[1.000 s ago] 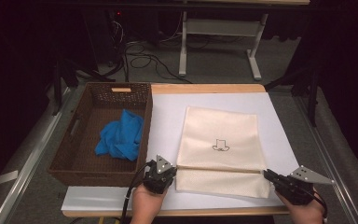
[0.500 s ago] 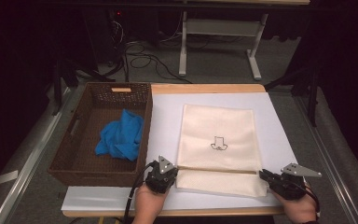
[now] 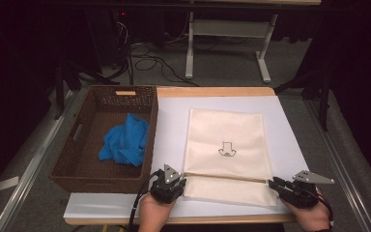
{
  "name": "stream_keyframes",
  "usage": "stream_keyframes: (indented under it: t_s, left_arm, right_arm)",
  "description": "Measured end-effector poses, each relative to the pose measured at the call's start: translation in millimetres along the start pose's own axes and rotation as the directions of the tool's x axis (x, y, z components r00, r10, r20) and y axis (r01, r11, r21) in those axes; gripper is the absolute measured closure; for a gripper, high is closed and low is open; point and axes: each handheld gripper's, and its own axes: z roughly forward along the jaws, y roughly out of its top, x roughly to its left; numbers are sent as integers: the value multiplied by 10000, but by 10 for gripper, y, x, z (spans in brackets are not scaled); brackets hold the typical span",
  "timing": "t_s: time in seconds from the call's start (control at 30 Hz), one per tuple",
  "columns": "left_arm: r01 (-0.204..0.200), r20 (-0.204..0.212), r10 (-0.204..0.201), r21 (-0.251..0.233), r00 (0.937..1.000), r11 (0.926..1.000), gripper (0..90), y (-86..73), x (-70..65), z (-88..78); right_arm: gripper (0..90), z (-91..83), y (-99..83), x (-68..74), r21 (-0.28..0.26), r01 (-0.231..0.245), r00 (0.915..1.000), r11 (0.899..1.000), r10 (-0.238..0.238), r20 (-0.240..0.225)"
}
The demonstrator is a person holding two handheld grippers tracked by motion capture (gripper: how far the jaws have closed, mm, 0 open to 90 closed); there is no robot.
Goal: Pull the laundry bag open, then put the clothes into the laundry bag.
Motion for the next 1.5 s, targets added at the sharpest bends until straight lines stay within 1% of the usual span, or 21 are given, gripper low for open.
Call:
stream_keyframes:
  t_s: [0.13, 0.2, 0.27, 0.33, 0.37, 0.47, 0.57, 0.6, 0.63, 0.67, 0.73, 0.8, 0.87, 0.93, 0.97, 1.03, 1.17, 1.3, 1.4, 1.43, 1.5]
  left_arm:
    - [34, -1, -34, -206, 10000, 9998, 598, 9, 5, -32]
    - [20, 20, -20, -291, 10000, 9996, 571, 14, 0, -39]
    - [-124, 1, 124, -496, 9999, 9987, 544, 32, -26, -58]
    - [-192, 75, 198, -701, 9998, 9974, 516, 45, -47, -74]
    - [-267, 91, 276, -800, 9996, 9964, 502, 50, -61, -84]
    - [-548, 16, 553, -1124, 9985, 9922, 453, 69, -101, -119]
    - [-577, -34, 579, -1561, 9983, 9861, 393, 87, -124, -168]
    - [-577, -34, 579, -1561, 9983, 9861, 368, 87, -124, -168]
    - [-639, -173, 618, -1812, 9979, 9814, 335, 90, -142, -196]
    - [-658, -255, 621, -1941, 9977, 9788, 302, 94, -150, -211]
    - [-658, -381, 593, -2001, 9975, 9776, 224, 113, -163, -232]
    - [-651, -263, 609, -2123, 9978, 9750, 128, 134, -182, -239]
    - [-672, -175, 650, -2074, 9977, 9759, 65, 147, -204, -225]
    - [-723, -131, 711, -1972, 9974, 9777, 9, 152, -214, -211]
    - [-876, -113, 870, -1769, 9961, 9803, 5, 158, -228, -195]
    - [-961, -135, 952, -1780, 9954, 9793, 7, 159, -234, -199]
    - [-920, -185, 902, -1922, 9958, 9770, 33, 163, -230, -234]
    - [-790, -102, 785, -1929, 9969, 9780, 37, 182, -218, -255]
    - [-797, -125, 788, -1983, 9968, 9769, 43, 204, -221, -285]
    - [-775, -88, 774, -2126, 9970, 9741, 43, 231, -231, -332]
    - [-809, -107, 806, -2214, 9967, 9718, 49, 258, -240, -385]
  right_arm:
    - [636, -43, 2, 18, -183, 13, 10000, 9998, -13, -6]
    - [623, -49, 5, 16, -252, 124, 9999, 9996, -124, -5]
    - [586, -74, 20, 32, -433, 251, 9997, 9987, -250, 25]
    - [549, -94, 27, 46, -572, 231, 9997, 9981, -227, 76]
    - [527, -102, 31, 43, -671, 350, 9994, 9971, -344, 100]
    - [445, -126, 40, 53, -951, 395, 9991, 9947, -378, 192]
    - [353, -146, 54, 57, -1191, 463, 9987, 9918, -436, 254]
    - [353, -146, 54, 57, -1191, 463, 9987, 9918, -436, 254]
    - [274, -159, 69, 66, -1381, 538, 9982, 9890, -496, 338]
    - [234, -164, 75, 74, -1438, 499, 9984, 9884, -454, 341]
    - [148, -174, 96, 98, -1655, 576, 9980, 9845, -526, 341]
    - [84, -188, 121, 140, -1667, 673, 9974, 9837, -620, 369]
    - [22, -200, 149, 179, -1859, 700, 9971, 9801, -633, 413]
    - [3, -206, 159, 202, -1934, 656, 9975, 9789, -596, 366]
    - [2, -212, 171, 240, -2043, 656, 9977, 9767, -604, 319]
    - [2, -206, 177, 273, -2058, 744, 9971, 9758, -696, 304]
    - [2, -184, 176, 302, -2093, 912, 9958, 9736, -867, 304]
    - [2, -184, 180, 300, -2106, 906, 9958, 9734, -859, 315]
    - [2, -186, 175, 295, -2169, 925, 9957, 9718, -883, 291]
    - [2, -186, 175, 294, -2141, 888, 9960, 9728, -842, 307]
    - [2, -186, 176, 290, -2152, 877, 9961, 9726, -829, 312]
